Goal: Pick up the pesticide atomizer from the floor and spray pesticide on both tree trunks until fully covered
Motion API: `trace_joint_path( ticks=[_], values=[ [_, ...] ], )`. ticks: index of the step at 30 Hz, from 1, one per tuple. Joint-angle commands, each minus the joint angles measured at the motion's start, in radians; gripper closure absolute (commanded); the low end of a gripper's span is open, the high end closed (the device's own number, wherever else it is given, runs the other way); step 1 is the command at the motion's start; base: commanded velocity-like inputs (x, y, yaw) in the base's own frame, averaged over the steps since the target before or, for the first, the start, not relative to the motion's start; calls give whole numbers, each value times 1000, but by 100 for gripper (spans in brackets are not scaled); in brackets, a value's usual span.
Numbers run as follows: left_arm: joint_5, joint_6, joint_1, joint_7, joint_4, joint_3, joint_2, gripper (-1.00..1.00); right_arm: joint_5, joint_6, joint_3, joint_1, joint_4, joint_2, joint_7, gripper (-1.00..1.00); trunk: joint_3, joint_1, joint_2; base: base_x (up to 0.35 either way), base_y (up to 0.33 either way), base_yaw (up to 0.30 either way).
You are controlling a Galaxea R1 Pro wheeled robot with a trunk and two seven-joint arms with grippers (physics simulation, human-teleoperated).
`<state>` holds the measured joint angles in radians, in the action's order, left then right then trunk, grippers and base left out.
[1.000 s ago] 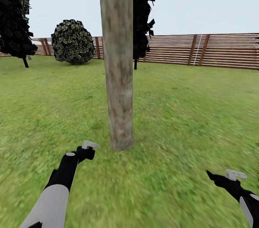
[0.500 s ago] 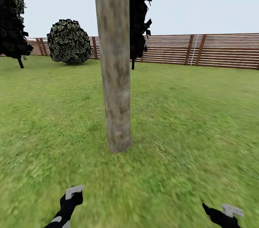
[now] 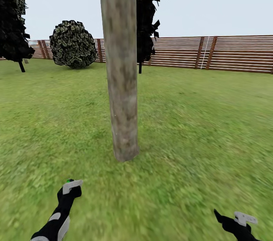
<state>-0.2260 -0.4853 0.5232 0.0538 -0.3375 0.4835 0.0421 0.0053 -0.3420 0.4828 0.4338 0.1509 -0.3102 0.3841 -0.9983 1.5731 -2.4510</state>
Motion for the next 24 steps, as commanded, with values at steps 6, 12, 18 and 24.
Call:
trace_joint_path(
  ticks=[6, 12, 18, 24],
  values=[
    [-1, 141, 5, 0, -95, -15, -12, 100, -2, 13, 1, 0, 166, -1, 2, -100, 0, 0, 0, 0, 0, 0],
    [-2, 396, 12, 1, -159, -133, -38, 100, 0, 95, 0, 0, 309, -1, 3, -100, 0, 0, 0, 0, 0, 0],
    [-1, 640, 12, 4, -289, -249, -58, 100, 5, 118, 0, 0, 341, -1, 6, -100, 0, 0, 0, 0, 0, 0],
    [-1, 809, 12, 4, -339, -343, -108, 100, 1, 458, 3, 0, 417, -1, 6, -100, 0, 0, 0, 0, 0, 0]
  ],
)
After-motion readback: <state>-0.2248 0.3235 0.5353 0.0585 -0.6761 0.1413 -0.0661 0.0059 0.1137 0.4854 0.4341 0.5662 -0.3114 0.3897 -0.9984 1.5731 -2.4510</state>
